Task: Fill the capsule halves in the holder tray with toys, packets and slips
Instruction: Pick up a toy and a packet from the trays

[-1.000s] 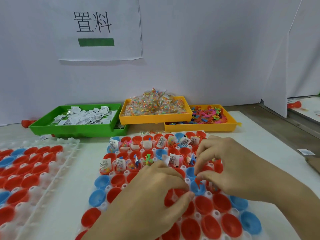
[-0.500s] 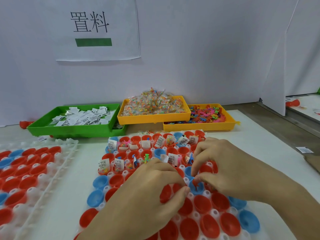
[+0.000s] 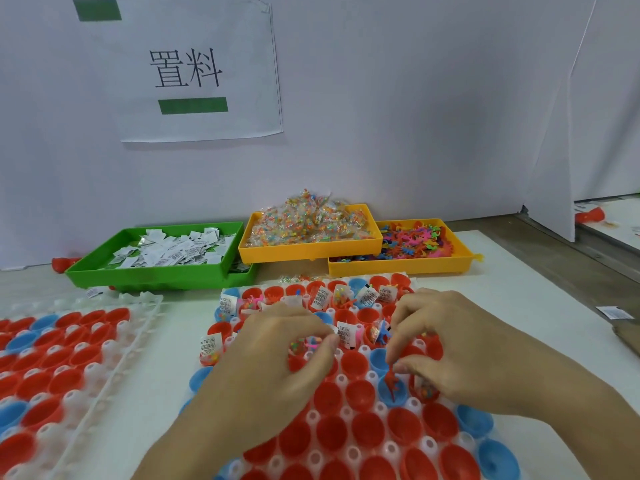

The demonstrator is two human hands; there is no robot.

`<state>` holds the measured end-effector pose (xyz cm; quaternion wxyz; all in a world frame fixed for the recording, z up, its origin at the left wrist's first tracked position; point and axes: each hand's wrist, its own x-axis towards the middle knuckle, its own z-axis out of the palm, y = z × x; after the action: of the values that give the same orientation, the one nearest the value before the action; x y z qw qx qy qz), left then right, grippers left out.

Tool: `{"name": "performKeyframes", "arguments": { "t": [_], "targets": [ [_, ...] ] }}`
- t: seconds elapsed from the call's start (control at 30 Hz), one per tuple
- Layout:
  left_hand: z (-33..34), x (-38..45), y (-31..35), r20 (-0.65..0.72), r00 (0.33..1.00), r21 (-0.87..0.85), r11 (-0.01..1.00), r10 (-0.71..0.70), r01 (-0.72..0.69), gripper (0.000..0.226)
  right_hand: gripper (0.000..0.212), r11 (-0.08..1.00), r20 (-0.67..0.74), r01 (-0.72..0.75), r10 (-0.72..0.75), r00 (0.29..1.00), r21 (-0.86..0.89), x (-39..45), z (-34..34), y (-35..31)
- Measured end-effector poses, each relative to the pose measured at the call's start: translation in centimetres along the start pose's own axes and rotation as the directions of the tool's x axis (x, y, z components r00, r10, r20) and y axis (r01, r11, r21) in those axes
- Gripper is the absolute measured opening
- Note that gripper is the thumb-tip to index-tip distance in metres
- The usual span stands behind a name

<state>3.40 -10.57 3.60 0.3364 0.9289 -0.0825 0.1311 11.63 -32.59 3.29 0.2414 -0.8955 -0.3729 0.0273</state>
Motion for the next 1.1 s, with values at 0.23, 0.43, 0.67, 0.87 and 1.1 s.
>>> {"name": "performKeyframes", "arguments": {
  "t": [0.23,0.43,0.67,0.87,1.1],
  "targets": [
    [-0.4,3.2,-0.9,-0.135,0.988,0.087,0.994,0.073,-0.061,0.026,0.010,0.999,-0.036,0.009,-0.007,0.999,0.052,0.1,-0.3,0.2],
    [-0.2,9.9,-3.0,-0.254,0.963,0.153,0.979,-0.094,0.136,0.012,0.008,0.999,-0.164,0.023,-0.015,0.986,0.046,0.5,0.1,0.7],
    [0.7,17.6,-5.0,-0.245,0.961,0.294,0.934,-0.133,0.204,0.026,0.015,0.996,-0.323,0.038,-0.010,0.946,0.082,0.8,0.3,1.0],
    [2.0,20.8,-6.1,-0.158,0.950,0.253,0.919,-0.270,0.303,0.022,0.019,0.994,-0.374,0.048,-0.007,0.927,0.102,1.0,0.4,1.3],
    [2.7,22.0,-6.5,-0.195,0.925,0.209,0.907,-0.327,0.365,0.013,0.018,0.993,-0.364,0.031,0.013,0.931,0.114,1.2,0.5,1.4]
  ]
}}
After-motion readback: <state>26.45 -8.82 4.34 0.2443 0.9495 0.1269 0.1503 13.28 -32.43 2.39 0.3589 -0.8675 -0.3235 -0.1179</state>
